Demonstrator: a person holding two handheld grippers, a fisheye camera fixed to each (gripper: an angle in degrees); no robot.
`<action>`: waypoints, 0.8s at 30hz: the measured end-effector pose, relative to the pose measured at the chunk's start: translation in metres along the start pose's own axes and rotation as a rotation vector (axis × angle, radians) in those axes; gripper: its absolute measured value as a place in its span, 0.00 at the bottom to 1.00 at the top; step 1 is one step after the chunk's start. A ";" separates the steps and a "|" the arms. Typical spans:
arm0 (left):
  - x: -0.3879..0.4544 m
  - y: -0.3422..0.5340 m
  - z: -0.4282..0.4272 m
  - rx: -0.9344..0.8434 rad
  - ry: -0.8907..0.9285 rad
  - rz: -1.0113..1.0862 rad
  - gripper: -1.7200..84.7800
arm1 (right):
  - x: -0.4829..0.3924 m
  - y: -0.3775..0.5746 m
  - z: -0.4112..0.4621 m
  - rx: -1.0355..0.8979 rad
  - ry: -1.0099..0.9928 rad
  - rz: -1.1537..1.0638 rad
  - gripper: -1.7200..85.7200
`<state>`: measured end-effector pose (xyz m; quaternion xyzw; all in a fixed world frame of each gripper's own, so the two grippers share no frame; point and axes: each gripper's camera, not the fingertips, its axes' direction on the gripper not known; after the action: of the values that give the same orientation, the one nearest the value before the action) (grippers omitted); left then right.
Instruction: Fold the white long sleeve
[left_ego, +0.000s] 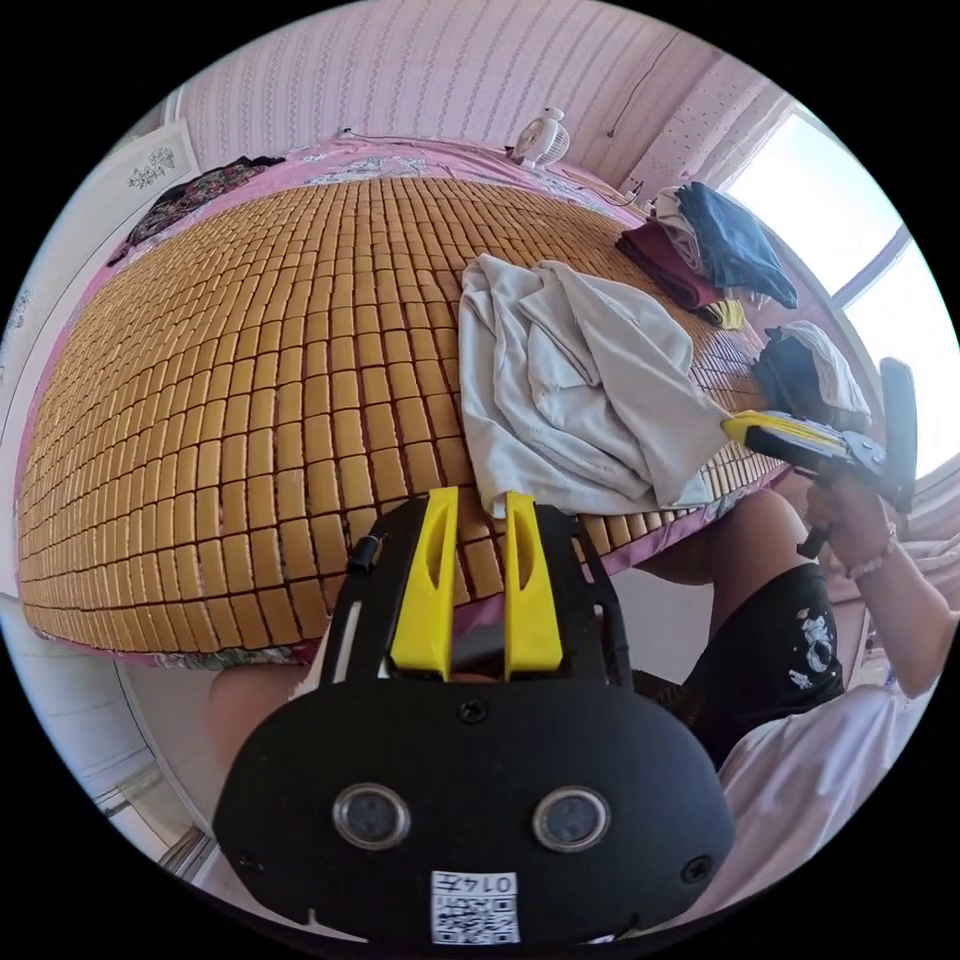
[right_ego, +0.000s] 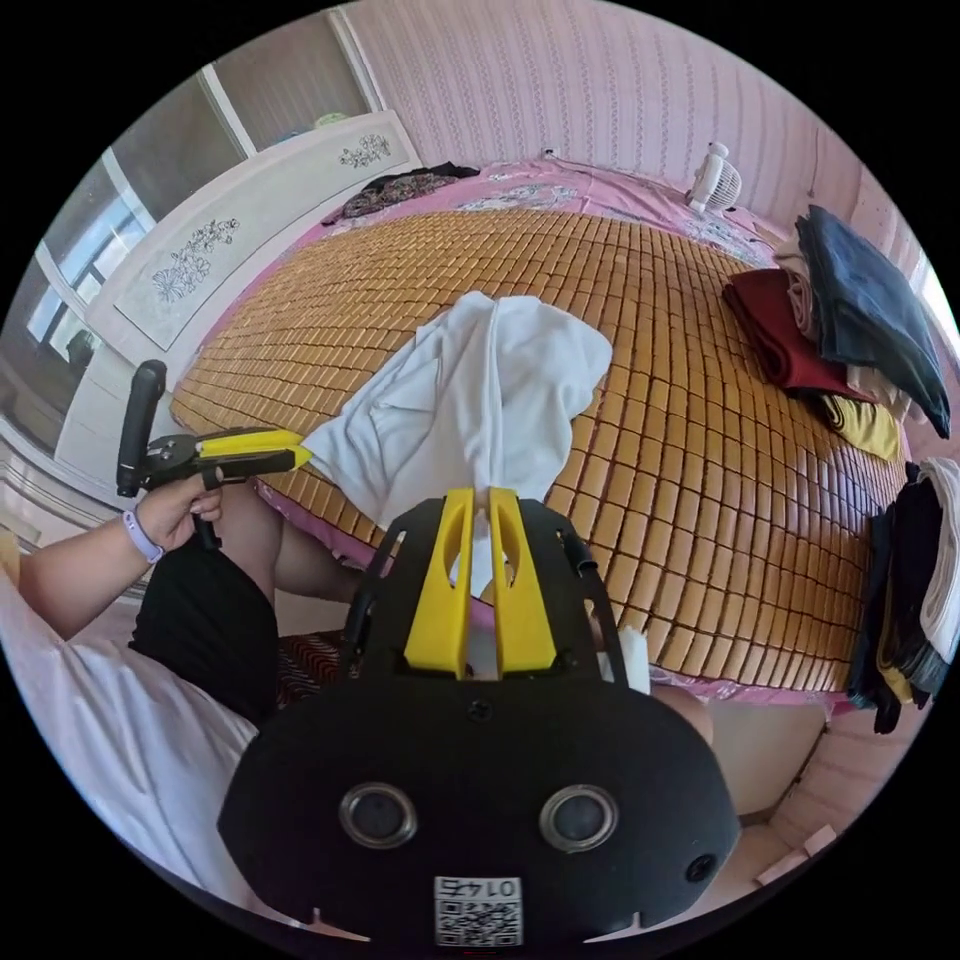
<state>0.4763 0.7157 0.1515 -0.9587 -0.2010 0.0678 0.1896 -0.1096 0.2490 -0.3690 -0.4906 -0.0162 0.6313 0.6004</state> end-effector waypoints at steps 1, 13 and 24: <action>-0.006 0.007 -0.005 0.010 -0.018 0.009 0.11 | 0.010 0.004 -0.015 0.028 -0.027 0.026 0.03; -0.039 0.033 0.009 -0.049 -0.021 0.028 0.09 | 0.088 0.057 -0.083 0.113 -0.002 0.321 0.03; -0.116 0.082 -0.181 0.358 0.033 0.038 0.01 | 0.111 0.052 -0.271 0.509 -0.019 0.291 0.03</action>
<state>0.4378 0.5377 0.2921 -0.9141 -0.1644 0.0905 0.3594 0.0473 0.1666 -0.6076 -0.3154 0.2079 0.6990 0.6071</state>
